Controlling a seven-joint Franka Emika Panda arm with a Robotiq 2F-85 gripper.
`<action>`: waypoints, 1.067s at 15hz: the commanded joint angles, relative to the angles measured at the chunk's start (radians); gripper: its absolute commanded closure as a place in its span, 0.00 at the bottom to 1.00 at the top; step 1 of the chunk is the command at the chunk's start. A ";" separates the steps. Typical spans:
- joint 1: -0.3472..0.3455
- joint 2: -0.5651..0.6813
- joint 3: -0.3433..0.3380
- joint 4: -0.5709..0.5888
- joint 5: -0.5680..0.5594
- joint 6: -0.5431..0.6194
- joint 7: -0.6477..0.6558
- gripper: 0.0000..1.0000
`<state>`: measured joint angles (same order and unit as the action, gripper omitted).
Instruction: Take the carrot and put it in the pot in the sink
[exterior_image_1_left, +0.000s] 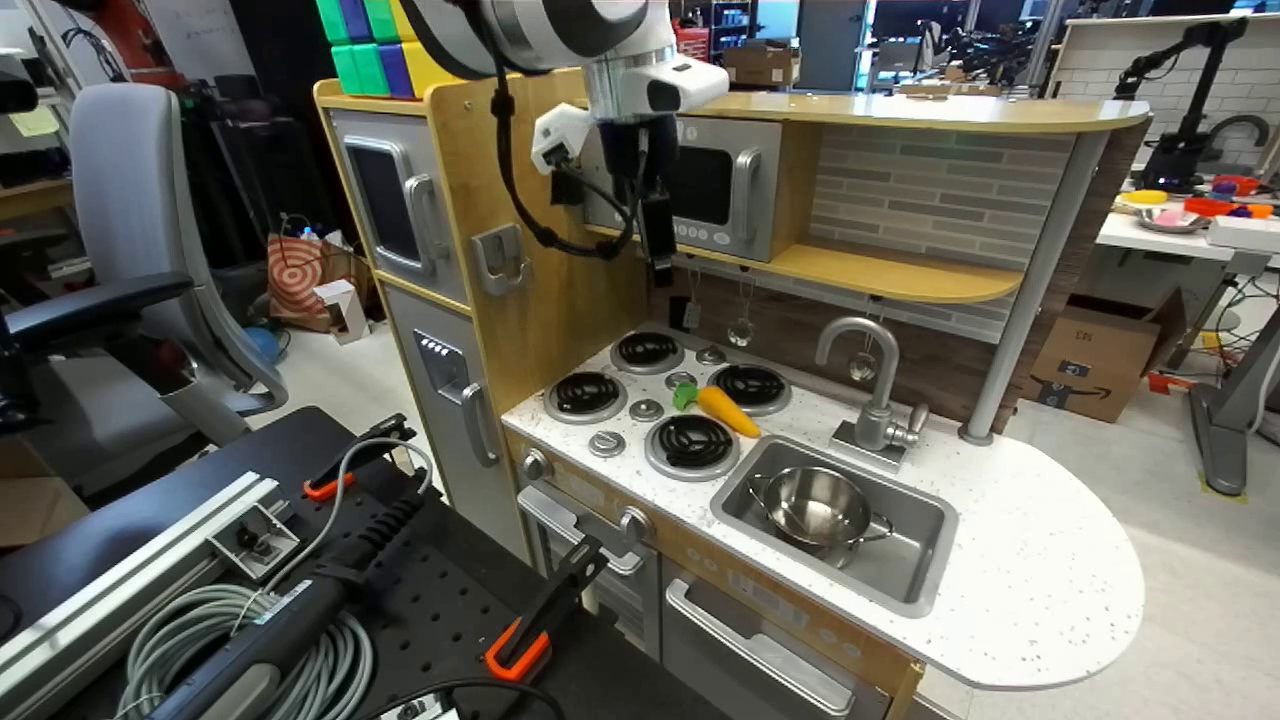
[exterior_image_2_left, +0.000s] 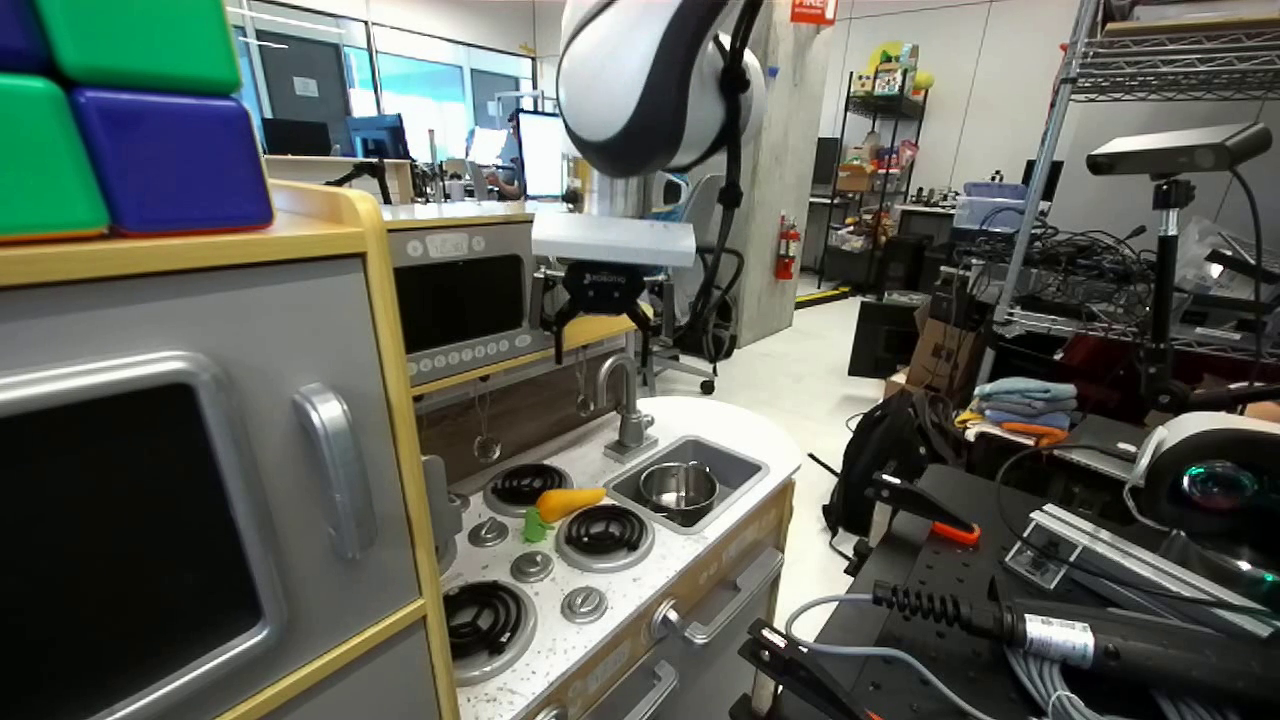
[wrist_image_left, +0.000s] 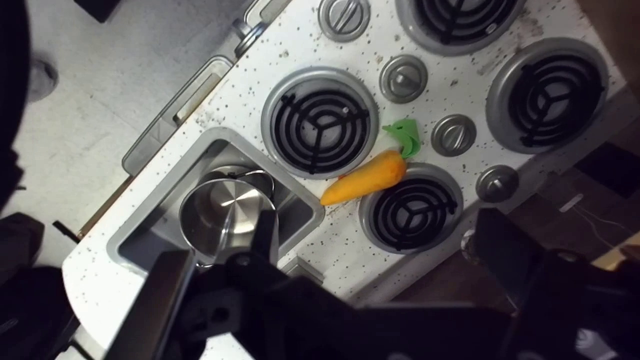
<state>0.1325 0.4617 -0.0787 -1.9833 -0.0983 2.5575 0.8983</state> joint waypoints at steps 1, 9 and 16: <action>0.112 0.199 -0.142 0.100 -0.130 0.147 0.203 0.00; 0.116 0.590 -0.232 0.328 0.102 0.537 0.309 0.00; 0.099 0.737 -0.208 0.563 0.249 0.380 0.293 0.00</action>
<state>0.2359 1.1370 -0.3002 -1.5480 0.1086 3.0389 1.2014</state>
